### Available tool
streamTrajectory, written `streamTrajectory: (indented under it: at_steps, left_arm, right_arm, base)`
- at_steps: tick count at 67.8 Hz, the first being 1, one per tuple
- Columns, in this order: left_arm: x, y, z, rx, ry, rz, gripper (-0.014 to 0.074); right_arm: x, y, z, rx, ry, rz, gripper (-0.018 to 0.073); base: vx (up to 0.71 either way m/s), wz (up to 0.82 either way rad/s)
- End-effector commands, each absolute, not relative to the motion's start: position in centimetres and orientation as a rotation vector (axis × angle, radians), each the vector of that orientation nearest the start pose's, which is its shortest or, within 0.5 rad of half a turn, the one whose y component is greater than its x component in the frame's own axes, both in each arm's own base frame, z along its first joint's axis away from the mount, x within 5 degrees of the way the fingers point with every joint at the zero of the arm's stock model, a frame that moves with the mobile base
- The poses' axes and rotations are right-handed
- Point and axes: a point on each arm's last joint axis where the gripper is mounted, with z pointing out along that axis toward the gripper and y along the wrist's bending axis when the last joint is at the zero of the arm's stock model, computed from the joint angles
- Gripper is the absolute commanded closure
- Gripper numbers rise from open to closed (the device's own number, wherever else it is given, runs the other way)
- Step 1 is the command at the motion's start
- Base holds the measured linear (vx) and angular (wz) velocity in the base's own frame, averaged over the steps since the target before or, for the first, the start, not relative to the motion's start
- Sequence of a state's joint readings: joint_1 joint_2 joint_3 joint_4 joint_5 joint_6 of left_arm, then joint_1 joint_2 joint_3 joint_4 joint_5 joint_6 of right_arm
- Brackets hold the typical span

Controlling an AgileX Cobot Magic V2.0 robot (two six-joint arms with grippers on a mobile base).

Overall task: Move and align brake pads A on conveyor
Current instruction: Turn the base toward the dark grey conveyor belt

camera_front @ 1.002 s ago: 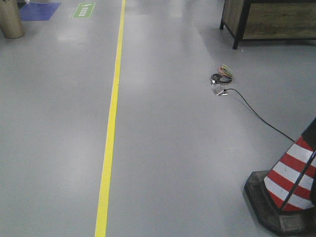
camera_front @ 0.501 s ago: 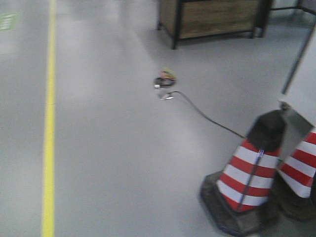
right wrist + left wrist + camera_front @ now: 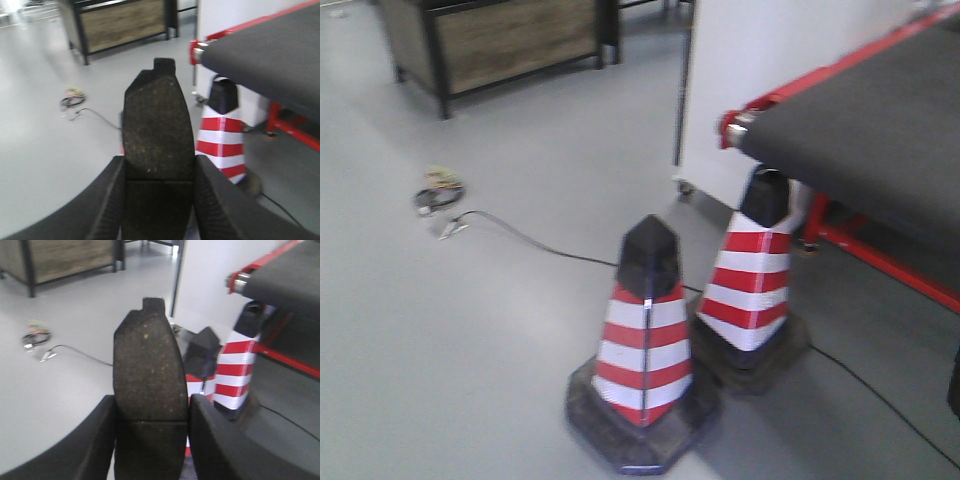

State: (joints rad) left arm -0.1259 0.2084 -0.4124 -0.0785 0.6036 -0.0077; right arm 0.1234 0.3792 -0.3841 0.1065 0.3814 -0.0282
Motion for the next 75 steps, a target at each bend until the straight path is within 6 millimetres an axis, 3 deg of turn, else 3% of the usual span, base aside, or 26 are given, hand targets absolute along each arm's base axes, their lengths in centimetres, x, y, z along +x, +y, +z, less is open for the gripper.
streamTrajectory:
  at_steps: [1, 75]
  left_arm:
    - [5.31, -1.09, 30.01, 0.063, 1.777, -0.2, 0.0603]
    - [5.31, -1.09, 30.01, 0.063, 1.777, -0.2, 0.0603]
  right_arm:
    - [8.79, 1.33, 29.98, -0.068, 1.745, 0.162, 0.0564]
    - [8.79, 1.33, 29.98, -0.068, 1.745, 0.162, 0.0564]
  base:
    - [0.17, -0.79]
    - [0.1, -0.76]
